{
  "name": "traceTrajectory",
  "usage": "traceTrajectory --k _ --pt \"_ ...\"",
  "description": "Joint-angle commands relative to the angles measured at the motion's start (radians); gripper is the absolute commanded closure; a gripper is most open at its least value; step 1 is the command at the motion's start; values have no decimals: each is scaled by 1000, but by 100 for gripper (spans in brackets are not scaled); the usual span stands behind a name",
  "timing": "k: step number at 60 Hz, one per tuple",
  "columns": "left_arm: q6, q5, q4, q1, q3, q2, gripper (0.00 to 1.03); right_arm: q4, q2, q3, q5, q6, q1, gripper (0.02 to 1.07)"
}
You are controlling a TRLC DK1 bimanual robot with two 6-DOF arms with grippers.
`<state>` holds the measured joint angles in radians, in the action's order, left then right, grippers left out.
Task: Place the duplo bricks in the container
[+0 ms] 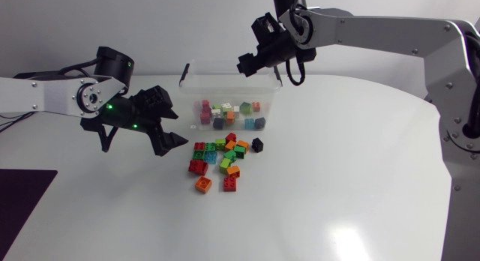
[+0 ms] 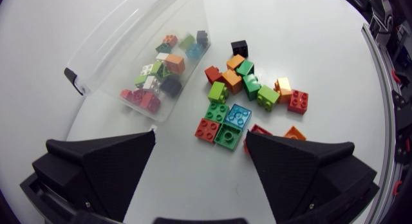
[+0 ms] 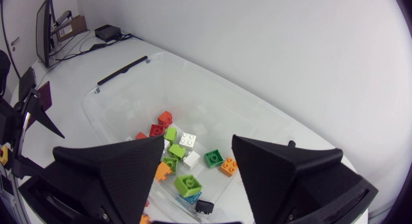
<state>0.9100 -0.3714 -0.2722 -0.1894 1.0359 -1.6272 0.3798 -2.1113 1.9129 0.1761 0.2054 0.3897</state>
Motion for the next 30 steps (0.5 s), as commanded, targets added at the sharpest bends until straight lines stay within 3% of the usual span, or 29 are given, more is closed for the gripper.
traceTrajectory --k 1,18,30 --pt "104 -21 -13 13 -37 -40 5 13 53 -20 -1 -4 -9 11" --pt "300 -34 -4 1 -128 -45 5 -12 255 -259 14 29 -15 11" --pt "357 -34 96 -28 -214 -45 5 -51 396 -476 34 57 -37 11"
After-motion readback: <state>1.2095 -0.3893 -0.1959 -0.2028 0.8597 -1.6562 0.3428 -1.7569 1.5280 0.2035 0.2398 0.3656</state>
